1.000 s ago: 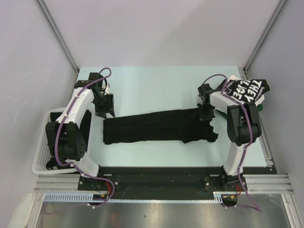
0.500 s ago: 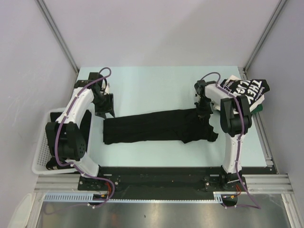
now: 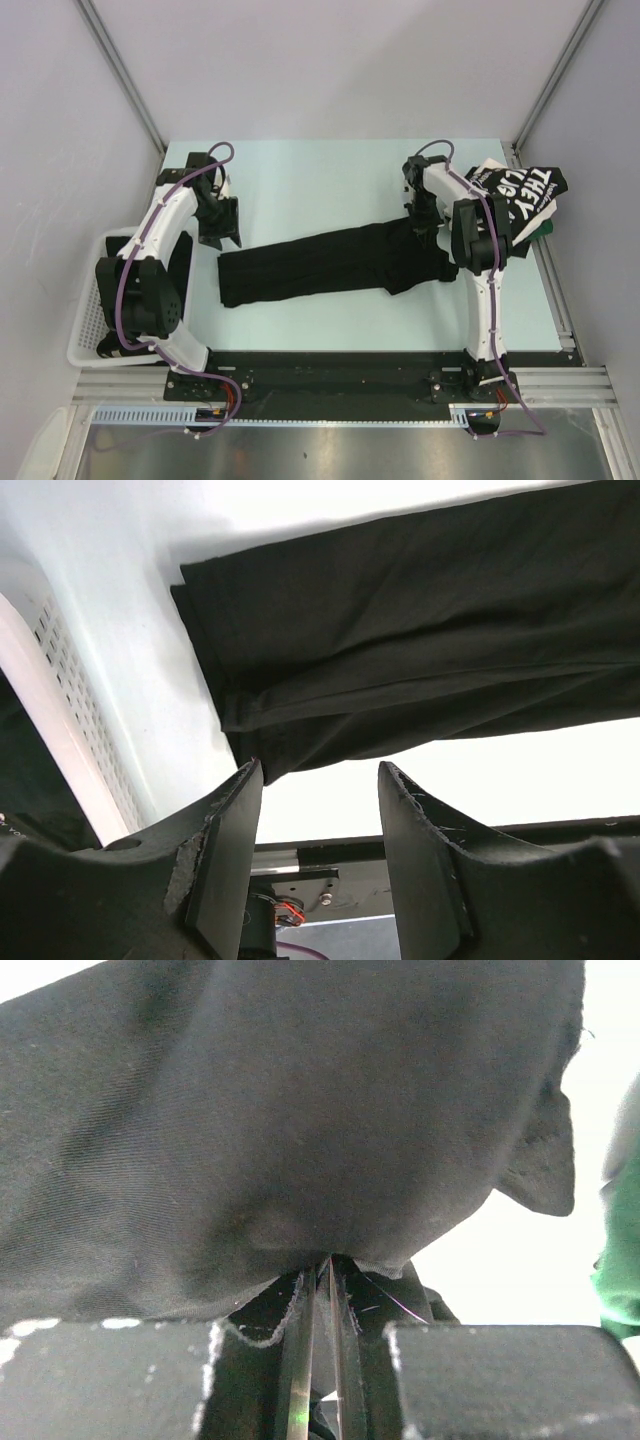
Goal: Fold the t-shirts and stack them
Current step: Rotate the tshirt 90 degrees
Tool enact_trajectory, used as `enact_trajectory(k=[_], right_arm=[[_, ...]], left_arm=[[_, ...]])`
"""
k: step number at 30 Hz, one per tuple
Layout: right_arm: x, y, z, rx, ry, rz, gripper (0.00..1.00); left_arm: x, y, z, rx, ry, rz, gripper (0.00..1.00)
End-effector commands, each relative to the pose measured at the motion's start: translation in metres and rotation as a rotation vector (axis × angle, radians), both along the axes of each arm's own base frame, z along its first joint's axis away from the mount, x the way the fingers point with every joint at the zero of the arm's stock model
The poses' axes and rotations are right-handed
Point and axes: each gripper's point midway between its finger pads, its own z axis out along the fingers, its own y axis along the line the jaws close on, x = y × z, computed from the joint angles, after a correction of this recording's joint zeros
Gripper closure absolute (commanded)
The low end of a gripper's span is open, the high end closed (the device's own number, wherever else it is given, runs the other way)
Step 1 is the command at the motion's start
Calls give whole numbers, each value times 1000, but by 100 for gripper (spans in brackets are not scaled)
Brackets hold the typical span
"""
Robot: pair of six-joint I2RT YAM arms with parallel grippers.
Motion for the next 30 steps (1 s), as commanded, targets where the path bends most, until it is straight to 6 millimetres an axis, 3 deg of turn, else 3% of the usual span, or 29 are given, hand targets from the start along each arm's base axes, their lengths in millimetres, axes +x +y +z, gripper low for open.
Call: enact_trajectory(k=[1,7,8,9,17,30], right_arm=[[91,3,-19,11,-292,-5,85],[114,8,-17,22,-330,-1,85],[123,12,-9,32,-356,0,85],[125,12,-17,29,-344,3,85],[150,30,-16,46,-383,32,85],[196,62,14,86,-576,87,86]], left_arm=[[-1,1,14,8,-45,-5,45],[-3,1,13,10,-40,-1,45],[-3,1,13,10,-40,-1,44],[-3,2,12,12,-39,1,44],[-10,3,10,14,-31,1,44],[-27,5,10,22,-36,4,44]])
